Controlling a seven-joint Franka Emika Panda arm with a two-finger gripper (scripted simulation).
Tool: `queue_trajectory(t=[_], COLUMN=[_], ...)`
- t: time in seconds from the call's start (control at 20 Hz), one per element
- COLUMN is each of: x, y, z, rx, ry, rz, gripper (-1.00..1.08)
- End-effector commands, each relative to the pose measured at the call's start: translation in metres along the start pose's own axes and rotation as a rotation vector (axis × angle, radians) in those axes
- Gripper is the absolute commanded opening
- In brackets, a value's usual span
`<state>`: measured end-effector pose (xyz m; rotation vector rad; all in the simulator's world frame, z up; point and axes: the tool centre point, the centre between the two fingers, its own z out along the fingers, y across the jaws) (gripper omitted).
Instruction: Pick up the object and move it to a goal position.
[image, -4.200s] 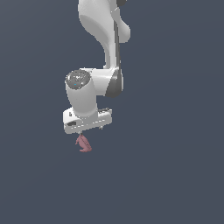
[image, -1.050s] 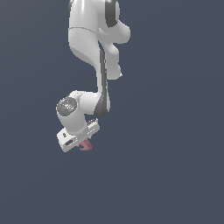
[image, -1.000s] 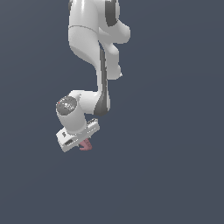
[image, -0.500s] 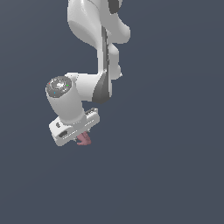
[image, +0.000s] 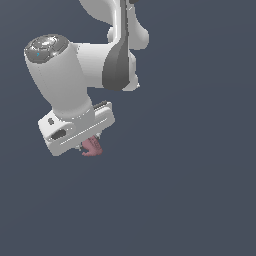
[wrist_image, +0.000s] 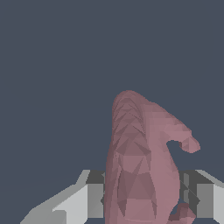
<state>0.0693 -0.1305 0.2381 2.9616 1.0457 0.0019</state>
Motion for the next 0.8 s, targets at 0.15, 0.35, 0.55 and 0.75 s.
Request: queue_trajectory(t=[0.15,0.35,0.55,0.75], x=[0.007,0.01,0.012,0.013], y=[0.0,0.001,0.002,0.002], z=[-0.045,-0.065,-0.076,-0.079], rx=[0.001,0.001,0.001,0.001], ry=[-0.001,-0.001,-0.001,-0.001], rz=[0.0,0.0,0.001,0.001], gripper=[-1.0,-1.0,-1.0,-1.0])
